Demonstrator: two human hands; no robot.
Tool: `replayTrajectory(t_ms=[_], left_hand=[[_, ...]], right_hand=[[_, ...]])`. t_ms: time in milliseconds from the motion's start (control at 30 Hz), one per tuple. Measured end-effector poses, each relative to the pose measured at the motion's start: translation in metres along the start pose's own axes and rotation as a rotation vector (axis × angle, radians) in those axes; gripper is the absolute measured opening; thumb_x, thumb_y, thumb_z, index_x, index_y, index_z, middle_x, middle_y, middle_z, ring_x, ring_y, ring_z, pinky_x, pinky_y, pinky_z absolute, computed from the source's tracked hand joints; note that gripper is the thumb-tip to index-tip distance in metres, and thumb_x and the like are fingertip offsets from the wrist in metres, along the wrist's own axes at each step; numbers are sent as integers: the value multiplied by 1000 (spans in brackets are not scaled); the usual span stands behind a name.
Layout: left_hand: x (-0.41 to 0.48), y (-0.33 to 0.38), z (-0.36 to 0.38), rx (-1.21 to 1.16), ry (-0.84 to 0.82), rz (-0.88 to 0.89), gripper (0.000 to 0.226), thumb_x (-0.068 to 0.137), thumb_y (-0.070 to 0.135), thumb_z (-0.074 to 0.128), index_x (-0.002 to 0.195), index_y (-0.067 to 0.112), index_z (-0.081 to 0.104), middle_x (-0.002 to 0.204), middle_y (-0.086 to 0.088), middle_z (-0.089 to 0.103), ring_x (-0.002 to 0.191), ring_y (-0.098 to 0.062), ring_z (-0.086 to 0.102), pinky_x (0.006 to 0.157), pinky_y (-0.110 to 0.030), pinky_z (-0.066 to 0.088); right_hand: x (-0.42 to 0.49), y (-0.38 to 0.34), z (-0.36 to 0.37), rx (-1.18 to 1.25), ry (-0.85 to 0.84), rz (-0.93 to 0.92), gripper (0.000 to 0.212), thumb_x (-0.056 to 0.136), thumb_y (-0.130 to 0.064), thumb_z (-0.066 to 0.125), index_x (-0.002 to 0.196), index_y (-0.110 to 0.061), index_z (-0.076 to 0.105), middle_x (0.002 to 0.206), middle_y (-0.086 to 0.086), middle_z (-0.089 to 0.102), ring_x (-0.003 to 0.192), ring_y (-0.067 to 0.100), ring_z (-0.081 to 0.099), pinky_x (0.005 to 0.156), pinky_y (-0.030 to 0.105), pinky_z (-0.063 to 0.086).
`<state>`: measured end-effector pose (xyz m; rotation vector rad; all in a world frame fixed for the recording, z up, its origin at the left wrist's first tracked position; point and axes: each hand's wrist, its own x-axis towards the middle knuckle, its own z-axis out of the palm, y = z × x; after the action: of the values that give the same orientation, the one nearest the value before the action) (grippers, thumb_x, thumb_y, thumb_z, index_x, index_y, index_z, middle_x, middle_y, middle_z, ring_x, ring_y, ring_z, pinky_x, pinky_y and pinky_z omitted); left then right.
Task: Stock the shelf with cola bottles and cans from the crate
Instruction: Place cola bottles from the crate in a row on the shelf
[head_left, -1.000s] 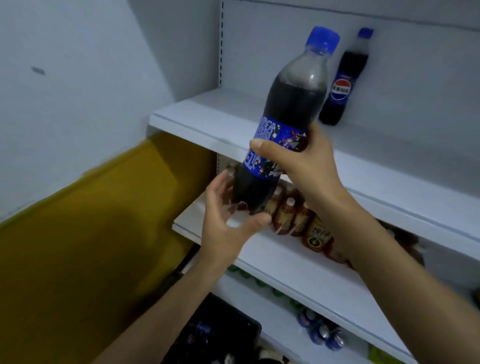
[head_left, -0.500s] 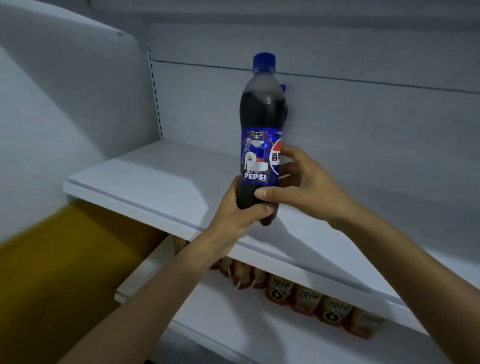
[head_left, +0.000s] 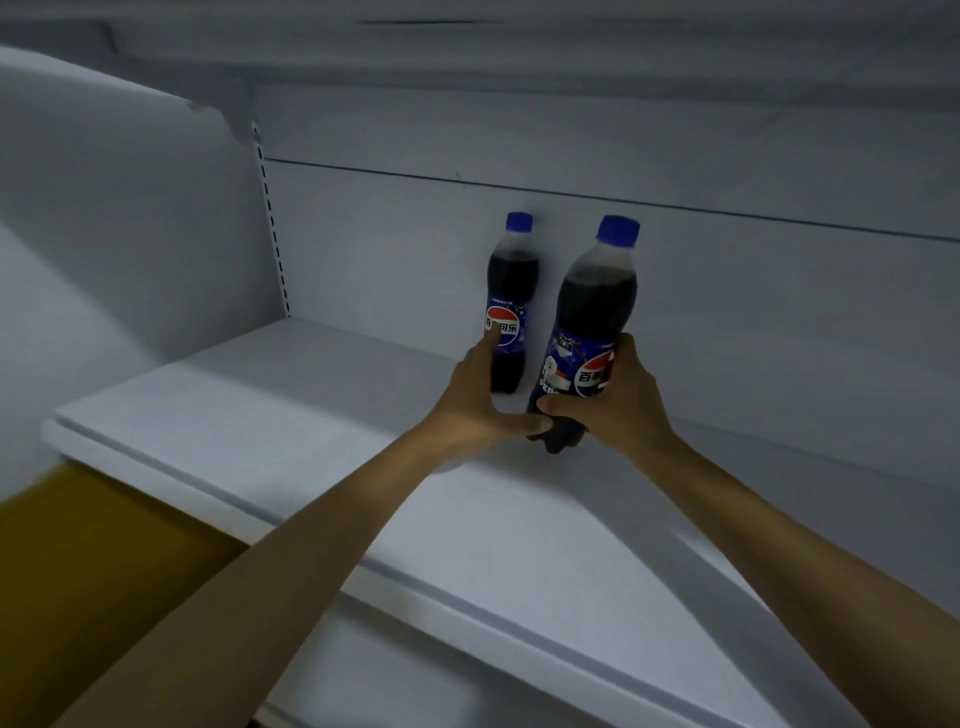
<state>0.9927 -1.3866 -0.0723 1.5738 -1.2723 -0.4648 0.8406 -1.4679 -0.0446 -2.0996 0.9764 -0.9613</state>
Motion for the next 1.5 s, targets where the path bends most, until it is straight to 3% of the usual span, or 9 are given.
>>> replayTrajectory(t_ms=[100,267,400,533,633,767,900,1200,1500], left_hand=[[22,-10,6,103,-39,-55,134,39,63,81,150,35,12,153,3,32,140,-19,32,110,-49,37],[38,-15,17,96,-7,-10,131,46,46,88,151,25,13,151,-1,33,138,-20,35,111,-46,36],[42,-23,14,148,30,-63,133,50,43,89,152,17,9,157,-6,18,145,-23,16,117,-46,22],[47,-34,10,84,10,-62,109,65,18,87,150,14,17,151,-6,30,139,-22,29,113,-33,27],[48,-37,10,67,-18,-38,104,69,17,84,150,15,19,151,-4,32,138,-19,32,111,-31,30],[46,-40,10,54,3,-12,97,72,15,81,148,19,21,151,-3,32,136,-17,33,103,-23,30],[47,-45,13,104,-8,-19,103,74,19,80,151,19,13,157,-2,19,143,-18,22,105,-21,22],[48,-45,14,154,13,-40,100,75,19,79,151,18,13,157,-4,17,142,-20,23,102,-20,24],[49,-40,11,216,-49,-95,108,74,19,80,152,18,5,159,-4,4,145,-21,13,107,-23,22]], right_hand=[[25,12,11,-54,41,33,84,62,-27,88,126,-8,39,122,9,61,105,28,62,78,32,49],[50,25,32,-124,115,56,79,63,-37,86,119,-9,38,118,10,61,99,30,64,73,35,50],[59,33,42,-140,167,67,77,65,-41,85,118,-9,39,117,10,60,98,28,63,71,33,47],[69,37,47,-146,212,92,79,65,-43,84,119,-8,39,119,11,60,100,29,63,70,32,45],[73,37,53,-173,217,83,80,64,-47,84,118,-9,39,117,10,61,98,28,64,69,31,46],[76,42,55,-206,123,44,91,57,-55,84,123,-11,40,120,8,60,103,26,61,76,38,53],[78,53,45,-110,-44,31,96,59,-35,89,134,-7,36,131,11,52,118,28,54,94,43,49],[78,57,57,-19,2,27,83,59,-30,90,125,-7,44,124,9,60,109,26,59,84,36,50],[85,55,53,-119,-31,57,89,57,-40,90,125,-9,42,126,8,58,111,26,59,88,46,51]])
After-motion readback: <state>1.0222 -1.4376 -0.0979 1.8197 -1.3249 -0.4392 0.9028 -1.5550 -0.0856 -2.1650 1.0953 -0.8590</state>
